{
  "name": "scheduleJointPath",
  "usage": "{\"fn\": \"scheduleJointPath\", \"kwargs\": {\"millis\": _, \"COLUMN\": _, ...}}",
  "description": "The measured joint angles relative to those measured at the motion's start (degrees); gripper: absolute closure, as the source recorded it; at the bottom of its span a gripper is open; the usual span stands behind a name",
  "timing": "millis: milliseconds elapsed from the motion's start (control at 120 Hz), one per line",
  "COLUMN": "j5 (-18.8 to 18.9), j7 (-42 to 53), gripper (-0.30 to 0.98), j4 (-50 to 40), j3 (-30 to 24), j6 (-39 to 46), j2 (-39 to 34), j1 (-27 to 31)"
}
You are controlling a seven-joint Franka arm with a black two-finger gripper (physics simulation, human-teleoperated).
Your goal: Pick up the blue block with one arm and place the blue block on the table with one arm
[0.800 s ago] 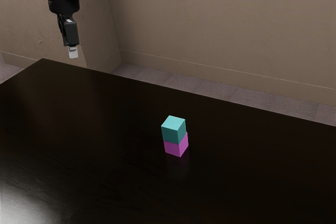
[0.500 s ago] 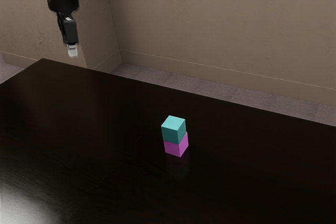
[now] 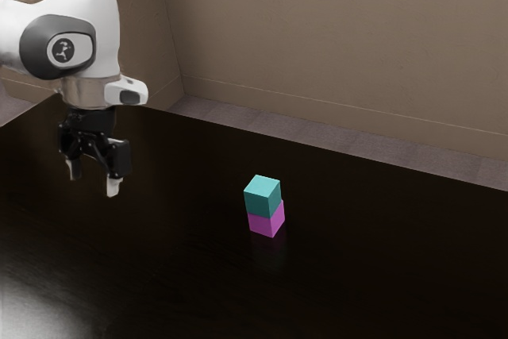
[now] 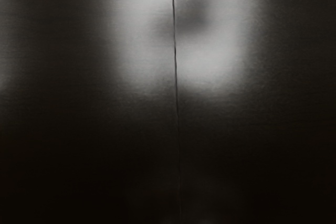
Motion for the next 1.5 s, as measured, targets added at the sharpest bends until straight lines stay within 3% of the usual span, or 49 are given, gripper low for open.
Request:
{"fn": "scheduleJointPath", "kwargs": {"millis": 150, "j5": 1.6, "j7": -7.6, "gripper": 0.0, "j4": -1.4, "j3": 9.0, "j6": 11.7, "j2": 4.1, "j1": -7.2}}
{"fn": "scheduleJointPath", "kwargs": {"millis": 283, "j5": 4.8, "j7": -12.7, "gripper": 0.0, "j4": 2.4, "j3": 10.6, "j6": 22.4, "j2": 13.5, "j1": -10.7}}
{"fn": "scheduleJointPath", "kwargs": {"millis": 517, "j5": -0.1, "j7": -19.3, "gripper": 0.0, "j4": 9.2, "j3": 10.0, "j6": 32.3, "j2": 22.4, "j1": -13.5}}
{"fn": "scheduleJointPath", "kwargs": {"millis": 808, "j5": -1.5, "j7": -22.6, "gripper": 0.0, "j4": 14.9, "j3": 4.8, "j6": 35.7, "j2": 31.7, "j1": -13.0}}
{"fn": "scheduleJointPath", "kwargs": {"millis": 1225, "j5": -2.2, "j7": -23.4, "gripper": 0.0, "j4": 25.2, "j3": 3.2, "j6": 35.4, "j2": 42.2, "j1": -12.7}}
{"fn": "scheduleJointPath", "kwargs": {"millis": 1500, "j5": -2.6, "j7": -23.0, "gripper": 0.0, "j4": 27.5, "j3": 3.0, "j6": 35.1, "j2": 45.3, "j1": -12.9}}
